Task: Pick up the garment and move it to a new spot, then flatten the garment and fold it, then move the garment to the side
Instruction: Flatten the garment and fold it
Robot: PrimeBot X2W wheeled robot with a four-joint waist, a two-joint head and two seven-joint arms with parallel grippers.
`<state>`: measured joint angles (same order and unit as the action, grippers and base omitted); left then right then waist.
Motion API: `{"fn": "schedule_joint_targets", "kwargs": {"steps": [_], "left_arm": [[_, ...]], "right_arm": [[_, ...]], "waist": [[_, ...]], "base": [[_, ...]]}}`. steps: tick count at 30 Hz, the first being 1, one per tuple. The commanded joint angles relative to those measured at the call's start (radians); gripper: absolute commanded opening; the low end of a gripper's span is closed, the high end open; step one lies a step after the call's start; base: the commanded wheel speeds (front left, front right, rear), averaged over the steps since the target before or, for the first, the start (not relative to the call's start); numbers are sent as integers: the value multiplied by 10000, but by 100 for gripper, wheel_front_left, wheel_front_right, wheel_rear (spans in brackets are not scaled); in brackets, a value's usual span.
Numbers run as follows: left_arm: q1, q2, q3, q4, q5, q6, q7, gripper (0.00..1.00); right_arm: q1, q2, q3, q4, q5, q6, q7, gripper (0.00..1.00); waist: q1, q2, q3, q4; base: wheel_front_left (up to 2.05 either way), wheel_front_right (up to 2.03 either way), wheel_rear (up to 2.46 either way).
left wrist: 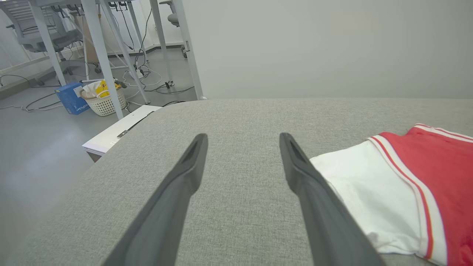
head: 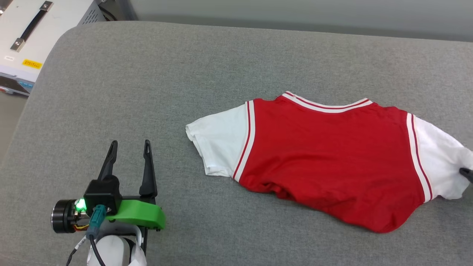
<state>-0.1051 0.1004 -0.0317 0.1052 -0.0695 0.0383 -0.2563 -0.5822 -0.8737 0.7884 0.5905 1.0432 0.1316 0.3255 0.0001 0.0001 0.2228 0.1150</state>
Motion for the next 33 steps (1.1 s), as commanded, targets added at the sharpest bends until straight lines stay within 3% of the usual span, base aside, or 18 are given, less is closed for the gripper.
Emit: {"fn": "schedule_joint_targets", "kwargs": {"steps": [1,5,6,7,17,23,27,30,33], "left_arm": [[-59,-37,28,42,136,-72,-55,100],[-77,-44,95,143,179,-178,-55,100],[-59,-23,132,170,192,-201,-55,100],[-40,2,168,198,204,-217,-55,100],[-276,437,625,390,24,-715,-55,100],[-1263,1017,602,687,-4,-1228,-55,100],[-2391,1546,292,1234,-233,-1536,-54,100],[-3456,1940,-225,1829,-695,-1656,287,100],[-4540,2473,-1348,2246,-1460,-1681,1090,100]], "right_arm": [[204,200,-31,318,104,-9,-90,0],[344,600,-49,997,-45,-9,-716,0],[329,668,-62,1126,-252,-9,-1128,53],[332,759,-103,1235,-360,-9,-1445,99],[565,1300,-1172,1553,-1346,-9,-5172,100],[667,1733,-2795,1119,-2863,-9,-5850,100],[1224,2471,-4915,-364,-4468,-9,-5867,100],[2176,3393,-6399,-1755,-5831,-9,-5869,100],[3108,4311,-7313,-3034,-6829,-9,-5870,100]], "waist": [[-1,-1,42,63],[-1,-1,-57,129],[-1,-1,-128,120],[-1,-1,-216,99],[-1,-1,-884,-442],[-1,-1,-969,-773],[-1,-1,-884,-950],[-1,-1,-788,-1041],[-1,-1,-653,-1120]], "base": [[0,0,0],[0,0,0],[0,0,0],[0,0,0],[0,0,0],[0,0,0],[0,0,0],[0,0,0],[0,0,0]]}}
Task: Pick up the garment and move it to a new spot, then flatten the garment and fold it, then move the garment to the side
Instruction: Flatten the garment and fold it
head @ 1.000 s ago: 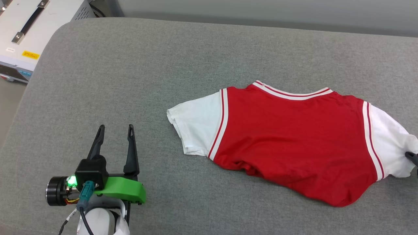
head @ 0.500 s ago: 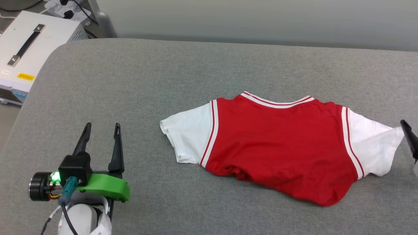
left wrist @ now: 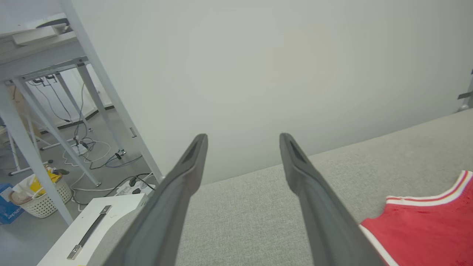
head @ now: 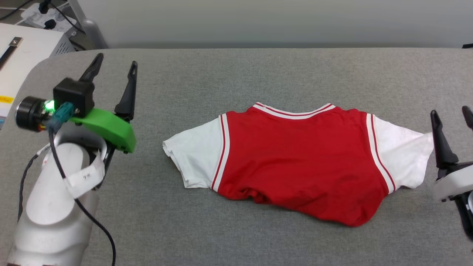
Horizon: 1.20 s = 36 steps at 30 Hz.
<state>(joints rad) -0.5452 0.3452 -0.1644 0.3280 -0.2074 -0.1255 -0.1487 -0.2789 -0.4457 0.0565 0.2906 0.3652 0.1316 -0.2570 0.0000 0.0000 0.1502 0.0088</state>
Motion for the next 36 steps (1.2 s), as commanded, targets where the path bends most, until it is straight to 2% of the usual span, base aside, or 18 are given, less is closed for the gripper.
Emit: {"fn": "schedule_joint_targets", "kwargs": {"steps": [1,6,10,16,22,35,36], "left_arm": [[-408,211,-448,135,-399,-45,385,100],[-2023,1431,-2940,722,-2534,-49,3275,100],[-2973,1978,-4442,886,-4492,-50,5642,100],[-3984,2547,-6148,1117,-6284,-50,8078,100],[-4478,2725,-7501,1572,-7037,-51,9086,100],[-4448,2681,-9736,2592,-7771,-51,9168,100],[-4427,2691,-9926,2583,-7838,-51,9134,73]], "right_arm": [[324,278,-161,-365,-299,-9,-45,100],[1314,1191,-622,-1710,-1106,-9,120,100],[1631,1532,-670,-2316,-1320,-9,387,100],[1640,1746,-580,-2711,-1512,-9,562,100],[1358,1781,-413,-2685,-1527,-9,551,100],[878,1750,-199,-2343,-1474,-9,356,100],[882,1735,-211,-2308,-1458,-9,336,100]], "waist": [[0,0,115,-82],[0,0,404,-192],[0,0,624,-296],[0,0,1003,-490],[0,0,1424,-717],[0,0,2002,-1081],[0,0,1995,-1087]], "base": [[0,0,0],[0,0,0],[0,0,0],[0,0,0],[0,0,0],[0,0,0],[0,0,0]]}}
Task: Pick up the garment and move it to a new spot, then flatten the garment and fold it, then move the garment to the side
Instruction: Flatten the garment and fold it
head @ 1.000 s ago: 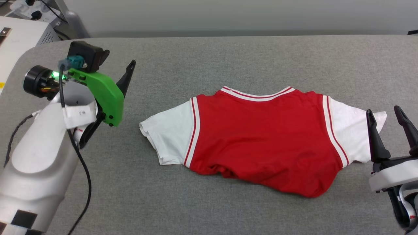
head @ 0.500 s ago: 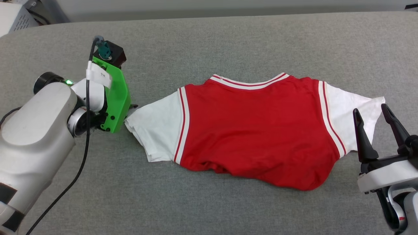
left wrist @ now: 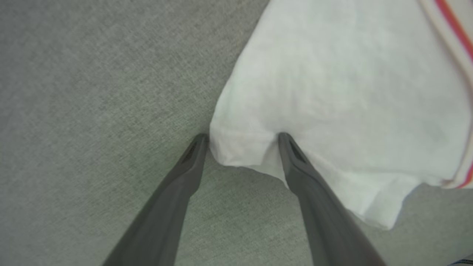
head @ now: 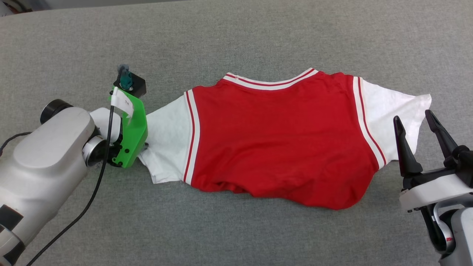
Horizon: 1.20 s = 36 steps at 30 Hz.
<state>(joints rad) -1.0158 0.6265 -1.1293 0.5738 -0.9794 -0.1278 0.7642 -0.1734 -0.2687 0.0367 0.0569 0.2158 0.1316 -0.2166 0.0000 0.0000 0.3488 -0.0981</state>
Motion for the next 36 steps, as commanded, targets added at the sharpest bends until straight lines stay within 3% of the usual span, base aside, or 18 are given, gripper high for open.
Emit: {"fn": "schedule_joint_targets", "kwargs": {"steps": [1,2,8,13,18,22,27,33,36], "left_arm": [[275,-103,-377,128,-176,-28,-92,35],[275,-99,-468,149,-267,-28,-255,0],[381,381,-732,-31,-363,-28,-2174,0],[514,1049,-451,-275,-531,-28,-3978,0],[632,1756,-74,-471,-600,-26,-4987,0],[779,2268,129,-956,-658,116,-5368,0],[867,2667,175,-1816,-529,414,-5512,0],[710,2658,169,-2754,-252,771,-5543,0],[584,2565,179,-3067,-151,897,-5530,0]], "right_arm": [[-168,-41,-20,53,44,-9,-82,100],[-157,-48,-32,81,46,-9,-93,100],[-376,-332,171,202,49,-9,-82,100],[-509,-1313,1,273,38,-9,254,100],[-994,-2278,57,112,395,-9,1071,100],[-1425,-2936,473,-275,850,-9,2412,100],[-2290,-4102,1608,-307,2308,-9,4741,100],[-3686,-5328,3571,82,4767,-9,8381,100],[-4442,-5591,4303,394,5277,-9,9494,100]], "waist": [[0,0,-4,-22],[0,0,-48,-15],[0,0,-555,-194],[0,0,-1047,37],[0,0,-1361,316],[0,0,-1478,572],[0,0,-1403,926],[0,0,-1081,1303],[0,0,-831,1468]], "base": [[0,0,0],[0,0,0],[0,0,0],[0,0,0],[0,0,0],[0,0,0],[0,0,0],[0,0,0],[0,0,0]]}}
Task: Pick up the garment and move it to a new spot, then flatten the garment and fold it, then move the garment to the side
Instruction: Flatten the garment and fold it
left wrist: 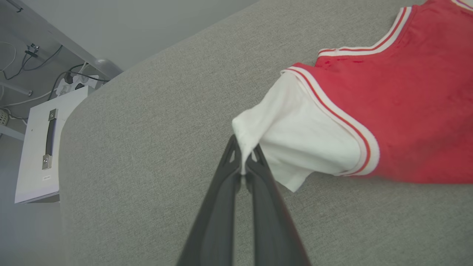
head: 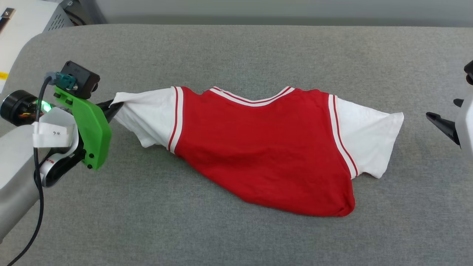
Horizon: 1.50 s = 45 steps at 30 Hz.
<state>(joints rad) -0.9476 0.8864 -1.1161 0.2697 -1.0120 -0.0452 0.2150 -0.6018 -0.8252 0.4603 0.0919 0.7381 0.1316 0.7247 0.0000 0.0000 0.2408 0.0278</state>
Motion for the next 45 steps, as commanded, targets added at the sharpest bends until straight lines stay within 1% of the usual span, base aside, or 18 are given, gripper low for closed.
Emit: {"fn": "schedule_joint_targets", "kwargs": {"steps": [1,5,7,8,10,14,16,19,23,24,25,32,38,40,45], "left_arm": [[-158,-57,44,-111,227,92,-33,0],[-355,-143,75,-341,356,168,-50,0],[-468,-180,95,-423,433,196,-70,0],[-581,-214,123,-498,494,220,-90,0],[-681,-252,155,-548,540,239,-123,0],[-768,-346,175,-544,569,232,-187,0],[-815,-405,178,-513,588,216,-222,0],[-828,-468,163,-415,603,188,-277,0],[-773,-507,129,-357,586,234,-278,0],[-761,-508,114,-360,583,244,-255,0],[-747,-502,100,-357,576,254,-234,0],[-640,-540,38,9,524,69,-383,0],[-604,-473,73,-3,686,31,-833,0],[-631,-419,123,-143,776,77,-1020,0],[-752,-190,310,-724,1181,463,-1571,0]], "right_arm": [[-435,-83,366,183,123,-9,388,100],[-1325,173,1050,927,504,-9,980,100],[-1711,368,1319,1375,578,-9,1039,100],[-2050,565,1605,1810,546,-9,968,100],[-2307,788,1857,2297,521,-9,814,100],[-2522,1187,2350,3345,410,-9,257,100],[-2486,1244,2676,3787,338,-9,-64,100],[-2233,1322,3251,4345,594,-9,-248,100],[-2143,1344,3831,4624,874,-9,-681,100],[-2167,1325,3965,4625,899,-9,-824,87],[-2226,1280,4141,4609,901,-9,-1007,0],[-2793,1090,4702,4617,1305,-9,-2421,0],[-3186,675,4895,4323,1419,-9,-3903,0],[-3302,456,4862,4135,1453,-9,-4401,0],[-3428,-80,4635,3523,1413,-9,-5573,0]], "waist": [[0,0,359,263],[0,0,735,404],[0,0,920,472],[0,0,1121,526],[0,0,1304,565],[0,0,1535,611],[0,0,1621,650],[0,0,1660,655],[0,0,1630,579],[0,0,1611,563],[0,0,1583,533],[0,0,970,309],[0,0,111,128],[0,0,-118,85],[0,0,-679,-21]], "base": [[0,0,0],[0,0,0],[0,0,0],[0,0,0],[0,0,0],[0,0,0],[0,0,0],[0,0,0],[0,0,0],[0,0,0],[0,0,0],[0,0,0],[0,0,0],[0,0,0],[0,0,0]]}}
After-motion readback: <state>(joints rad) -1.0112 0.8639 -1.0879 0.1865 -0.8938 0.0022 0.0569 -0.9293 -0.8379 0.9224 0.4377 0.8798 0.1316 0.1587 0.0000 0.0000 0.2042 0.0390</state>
